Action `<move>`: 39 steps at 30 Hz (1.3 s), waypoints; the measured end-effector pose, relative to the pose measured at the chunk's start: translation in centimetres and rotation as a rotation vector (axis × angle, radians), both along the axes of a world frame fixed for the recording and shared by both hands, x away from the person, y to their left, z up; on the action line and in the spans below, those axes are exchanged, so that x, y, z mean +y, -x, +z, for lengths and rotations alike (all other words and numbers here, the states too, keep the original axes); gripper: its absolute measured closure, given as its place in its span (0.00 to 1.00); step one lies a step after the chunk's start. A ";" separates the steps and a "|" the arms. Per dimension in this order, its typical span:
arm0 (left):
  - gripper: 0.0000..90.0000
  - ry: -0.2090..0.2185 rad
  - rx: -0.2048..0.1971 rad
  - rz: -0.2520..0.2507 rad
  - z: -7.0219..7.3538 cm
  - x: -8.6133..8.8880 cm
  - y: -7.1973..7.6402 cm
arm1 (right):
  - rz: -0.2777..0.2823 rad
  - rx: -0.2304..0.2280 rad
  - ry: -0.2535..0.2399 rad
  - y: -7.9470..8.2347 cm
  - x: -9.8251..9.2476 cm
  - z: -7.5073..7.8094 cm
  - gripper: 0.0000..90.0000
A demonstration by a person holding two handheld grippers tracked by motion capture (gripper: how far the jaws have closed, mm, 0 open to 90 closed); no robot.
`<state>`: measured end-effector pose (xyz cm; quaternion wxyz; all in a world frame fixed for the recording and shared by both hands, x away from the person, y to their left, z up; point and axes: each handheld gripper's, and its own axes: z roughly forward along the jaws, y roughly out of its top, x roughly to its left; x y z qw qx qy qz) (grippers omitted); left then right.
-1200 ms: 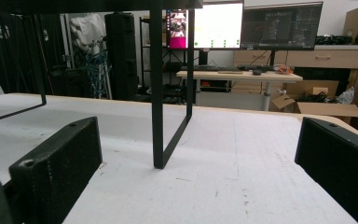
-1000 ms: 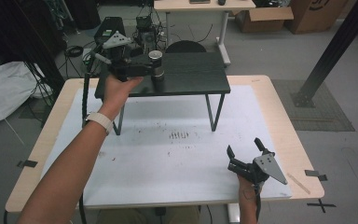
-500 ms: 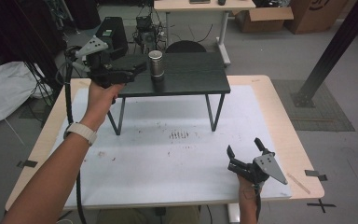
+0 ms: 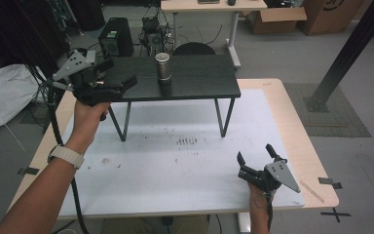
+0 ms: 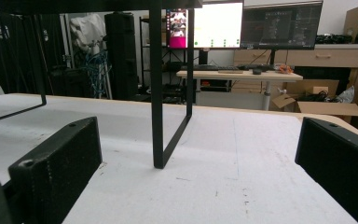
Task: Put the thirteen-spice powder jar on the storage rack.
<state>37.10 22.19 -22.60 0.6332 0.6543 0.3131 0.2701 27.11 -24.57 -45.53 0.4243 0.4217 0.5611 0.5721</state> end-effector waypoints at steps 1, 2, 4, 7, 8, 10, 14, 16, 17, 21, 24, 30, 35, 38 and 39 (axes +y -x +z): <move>0.00 0.002 -0.004 0.000 0.0 0.2 0.2 | 0.000 0.000 0.000 0.0 0.0 0.0 0.00; 0.00 -0.002 -0.015 -0.003 -0.1 0.5 0.8 | 0.000 0.000 0.000 0.0 0.0 0.0 0.00; 0.00 -0.001 -0.034 0.005 -0.2 0.8 1.3 | 0.000 0.000 0.000 0.0 0.0 0.0 0.00; 0.00 0.004 -0.044 0.008 -0.3 1.2 1.8 | 0.001 0.001 0.001 0.0 0.0 0.0 0.00; 0.00 0.013 -0.054 0.013 -0.5 1.7 2.3 | 0.000 0.001 0.002 0.0 0.0 0.0 0.00; 0.00 0.005 -0.067 0.022 -0.7 2.0 2.7 | 0.000 0.002 0.001 0.0 0.0 0.0 0.00; 0.00 0.015 -0.088 0.035 -1.3 2.9 3.6 | 0.000 0.003 0.002 0.0 0.0 0.0 0.00; 0.00 0.022 -0.099 0.047 -1.7 3.3 4.0 | 0.000 0.003 0.002 0.0 0.0 0.0 0.00; 0.00 0.032 -0.104 0.054 -2.1 3.6 4.2 | 0.000 0.003 0.003 0.0 0.0 0.0 0.00; 0.00 0.020 -0.116 0.083 -3.5 4.5 5.2 | 0.001 0.005 0.003 0.0 0.0 0.0 0.00; 0.00 0.032 -0.114 0.102 -4.8 5.4 5.9 | 0.001 0.005 0.004 0.0 0.0 0.0 0.00; 0.00 0.047 -0.120 0.150 -6.9 7.0 7.0 | 0.001 0.006 0.003 -0.1 0.0 0.0 0.00; 0.00 0.050 -0.132 0.189 -8.4 8.3 7.8 | 0.000 0.006 0.004 -0.1 0.0 0.0 0.00; 0.00 0.039 -0.149 0.209 -9.1 8.8 8.2 | 0.000 0.009 0.004 -0.1 0.0 0.0 0.00; 0.00 0.036 -0.150 0.216 -9.3 9.0 8.4 | 0.000 0.008 0.005 -0.1 0.0 0.0 0.00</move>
